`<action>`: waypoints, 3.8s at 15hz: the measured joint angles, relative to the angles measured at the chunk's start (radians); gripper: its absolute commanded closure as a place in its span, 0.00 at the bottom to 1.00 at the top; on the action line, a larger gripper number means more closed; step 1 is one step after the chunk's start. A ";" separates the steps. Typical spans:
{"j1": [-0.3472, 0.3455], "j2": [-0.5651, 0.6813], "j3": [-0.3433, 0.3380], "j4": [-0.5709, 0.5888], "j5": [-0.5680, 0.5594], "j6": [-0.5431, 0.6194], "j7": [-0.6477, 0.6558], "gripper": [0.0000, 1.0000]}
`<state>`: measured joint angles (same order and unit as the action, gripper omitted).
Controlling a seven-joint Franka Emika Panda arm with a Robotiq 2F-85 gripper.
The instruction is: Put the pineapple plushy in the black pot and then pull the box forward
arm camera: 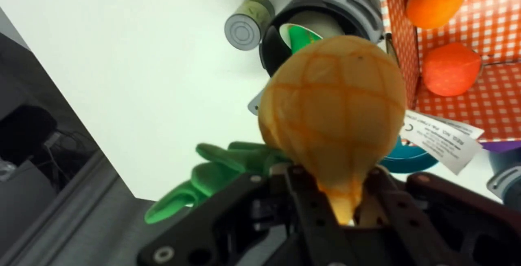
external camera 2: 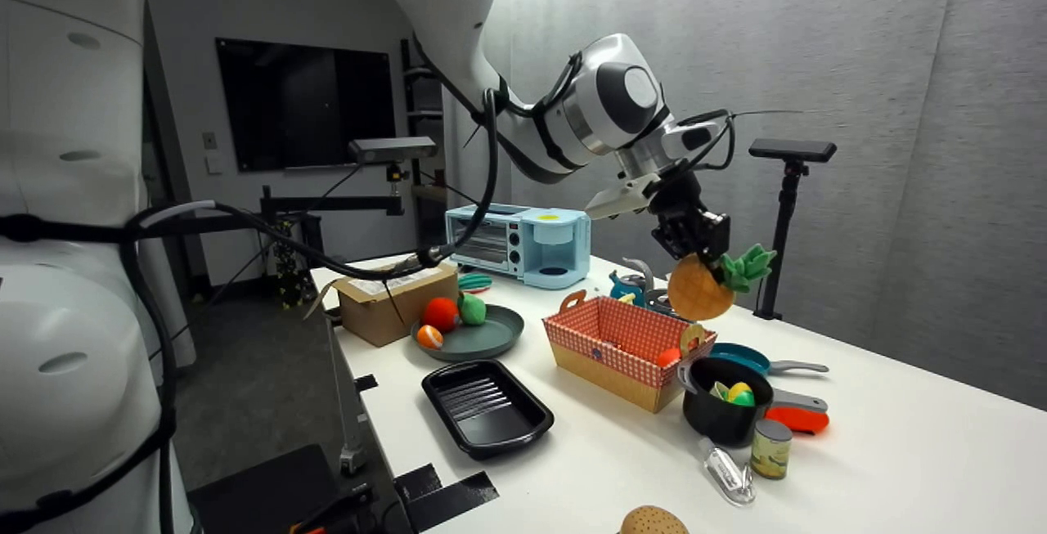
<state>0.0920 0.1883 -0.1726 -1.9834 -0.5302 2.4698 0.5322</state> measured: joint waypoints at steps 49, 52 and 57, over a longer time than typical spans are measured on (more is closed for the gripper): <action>-0.123 0.070 -0.051 -0.192 0.276 0.106 -0.023 0.00; -0.124 0.070 -0.090 -0.234 0.275 0.138 0.009 0.00; -0.124 0.074 -0.129 -0.294 0.271 0.172 0.032 0.00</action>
<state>-0.0322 0.2625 -0.3012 -2.2771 -0.2593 2.6421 0.5642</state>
